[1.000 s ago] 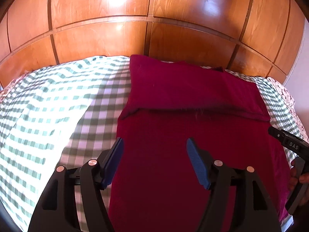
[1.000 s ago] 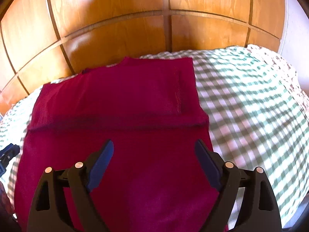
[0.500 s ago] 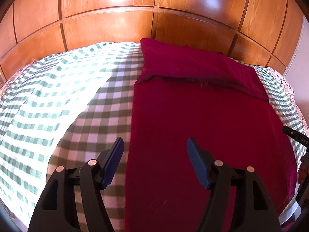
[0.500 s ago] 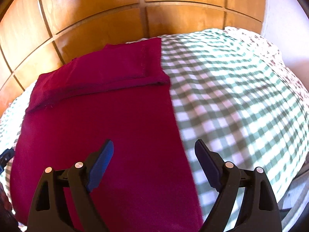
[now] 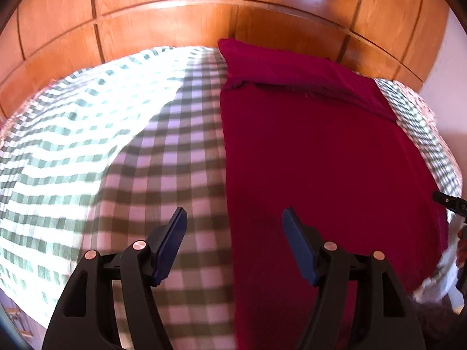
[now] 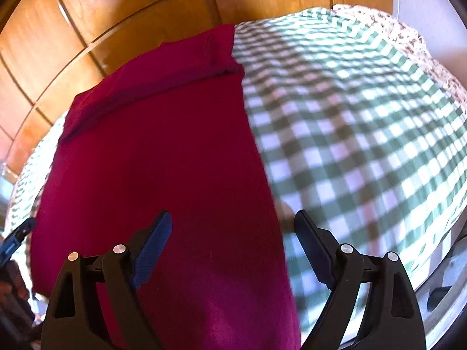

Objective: Fold small clothes

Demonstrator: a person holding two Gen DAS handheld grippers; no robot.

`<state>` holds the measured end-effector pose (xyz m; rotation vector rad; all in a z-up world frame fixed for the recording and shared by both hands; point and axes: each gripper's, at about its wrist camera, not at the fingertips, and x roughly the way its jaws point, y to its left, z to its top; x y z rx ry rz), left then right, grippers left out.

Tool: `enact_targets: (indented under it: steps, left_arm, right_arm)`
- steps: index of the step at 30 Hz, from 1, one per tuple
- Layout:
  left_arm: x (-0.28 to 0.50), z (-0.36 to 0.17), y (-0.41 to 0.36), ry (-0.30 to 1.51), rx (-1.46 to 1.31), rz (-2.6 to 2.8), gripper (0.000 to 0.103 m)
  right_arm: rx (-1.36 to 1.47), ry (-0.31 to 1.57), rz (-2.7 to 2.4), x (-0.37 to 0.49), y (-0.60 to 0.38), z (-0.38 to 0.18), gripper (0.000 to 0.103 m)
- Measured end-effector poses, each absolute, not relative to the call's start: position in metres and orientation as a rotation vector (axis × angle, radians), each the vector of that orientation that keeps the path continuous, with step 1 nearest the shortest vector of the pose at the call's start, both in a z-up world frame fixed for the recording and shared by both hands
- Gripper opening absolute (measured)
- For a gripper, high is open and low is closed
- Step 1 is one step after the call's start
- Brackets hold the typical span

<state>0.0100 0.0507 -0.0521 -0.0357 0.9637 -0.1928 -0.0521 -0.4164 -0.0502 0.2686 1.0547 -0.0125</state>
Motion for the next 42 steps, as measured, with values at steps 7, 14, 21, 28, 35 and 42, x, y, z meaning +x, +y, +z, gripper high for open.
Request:
enact_targets:
  steps: [7,14,21,28,35,42]
  left_arm:
    - [-0.019,-0.056,0.058,1.068,-0.136,-0.453,0.045]
    - [-0.018,-0.044,0.052,1.039,-0.156,-0.547,0.007]
    - [0.017,-0.007,0.068,0.932,-0.339,-0.627,0.006]
    - [0.102,-0.012,0.072,0.939,-0.494,-0.551,0.006]
    - [0.177,-0.038,0.077,1.013,-0.597,-0.378,0.027]
    - [0.171,-0.036,0.100,0.952,-0.617,-0.344,0.055]
  right_arm:
    - [0.275,1.130,0.065,-0.086,-0.411,-0.051,0.066]
    - [0.248,1.131,0.136,-0.090,-0.399,-0.040,0.012]
    - [0.322,0.966,0.217,-0.047,-0.397,0.008,0.009]
    - [0.363,0.959,0.163,0.037,-0.410,0.000,0.009]
    - [0.477,0.974,0.120,0.099,-0.430,-0.015,0.022]
    - [0.595,0.860,0.082,0.092,-0.460,-0.001,0.085]
